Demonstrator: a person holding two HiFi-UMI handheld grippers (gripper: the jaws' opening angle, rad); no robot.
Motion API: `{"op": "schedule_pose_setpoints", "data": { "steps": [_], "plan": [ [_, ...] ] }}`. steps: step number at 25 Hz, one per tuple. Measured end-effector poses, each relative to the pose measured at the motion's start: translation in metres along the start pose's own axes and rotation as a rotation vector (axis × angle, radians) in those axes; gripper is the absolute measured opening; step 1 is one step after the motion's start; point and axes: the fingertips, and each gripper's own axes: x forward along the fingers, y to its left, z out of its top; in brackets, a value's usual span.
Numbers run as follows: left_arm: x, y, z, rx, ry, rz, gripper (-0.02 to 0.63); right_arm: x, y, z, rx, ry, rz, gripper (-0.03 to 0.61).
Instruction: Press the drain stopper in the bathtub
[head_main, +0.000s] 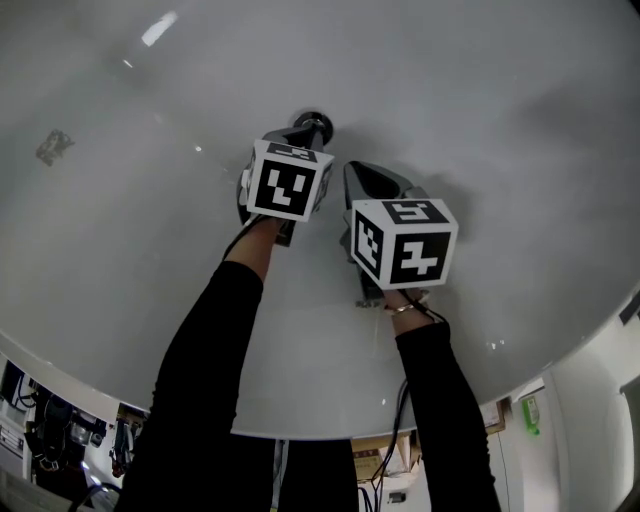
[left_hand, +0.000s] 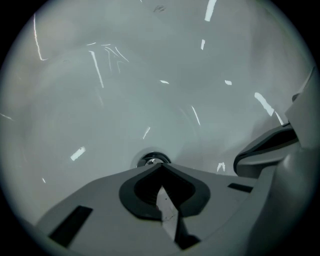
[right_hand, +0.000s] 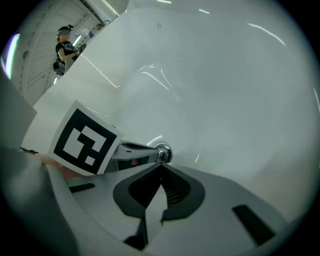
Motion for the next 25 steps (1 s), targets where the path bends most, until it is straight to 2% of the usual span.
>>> {"op": "schedule_pose_setpoints", "data": {
  "steps": [9, 15, 19, 23, 25],
  "plan": [
    [0.014, 0.006, 0.001, 0.0, 0.027, 0.011, 0.005, 0.007, 0.002, -0.003, -0.006, 0.016, 0.003, 0.002],
    [0.02, 0.016, -0.008, 0.024, 0.112, 0.058, 0.006, 0.009, 0.002, -0.006, -0.003, 0.023, 0.002, 0.002],
    [0.022, 0.011, -0.007, 0.028, 0.086, 0.052, 0.006, 0.011, 0.001, -0.006, 0.003, 0.028, 0.006, 0.002],
    [0.023, 0.009, -0.008, 0.093, 0.064, 0.076, 0.006, 0.013, 0.001, -0.007, 0.012, 0.029, 0.005, 0.002],
    [0.024, 0.01, -0.009, 0.101, 0.061, 0.067, 0.006, 0.015, 0.0, -0.007, 0.018, 0.027, 0.006, 0.002]
  ]
}}
